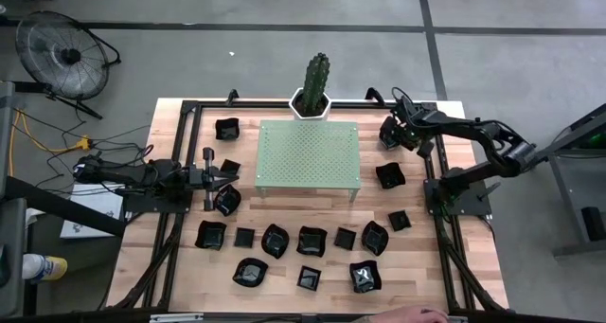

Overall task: Pick & Place Mini shaped plates
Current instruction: Put the leaf shaped plate on the shelf

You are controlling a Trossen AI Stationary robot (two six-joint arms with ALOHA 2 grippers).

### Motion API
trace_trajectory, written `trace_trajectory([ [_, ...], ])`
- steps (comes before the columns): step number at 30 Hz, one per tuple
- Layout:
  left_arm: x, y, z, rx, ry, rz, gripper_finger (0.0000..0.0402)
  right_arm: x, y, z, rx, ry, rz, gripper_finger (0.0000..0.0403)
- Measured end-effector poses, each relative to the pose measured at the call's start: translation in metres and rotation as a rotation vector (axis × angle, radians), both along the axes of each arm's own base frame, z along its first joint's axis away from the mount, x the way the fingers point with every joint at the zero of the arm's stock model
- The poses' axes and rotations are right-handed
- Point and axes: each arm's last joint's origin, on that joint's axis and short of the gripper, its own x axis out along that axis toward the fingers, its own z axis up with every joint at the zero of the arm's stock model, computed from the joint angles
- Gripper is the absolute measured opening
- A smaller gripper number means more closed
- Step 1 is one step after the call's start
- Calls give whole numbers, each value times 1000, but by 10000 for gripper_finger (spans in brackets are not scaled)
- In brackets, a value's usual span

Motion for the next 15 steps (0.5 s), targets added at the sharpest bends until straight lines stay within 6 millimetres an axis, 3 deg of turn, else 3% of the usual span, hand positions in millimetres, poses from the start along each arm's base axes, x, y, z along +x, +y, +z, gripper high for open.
trace_trajectory([
  [8,0,0,0,0,0,0,0,0,0,0,1,1,21,73],
  [15,0,0,0,0,0,0,0,0,0,0,-4,7,36,16],
])
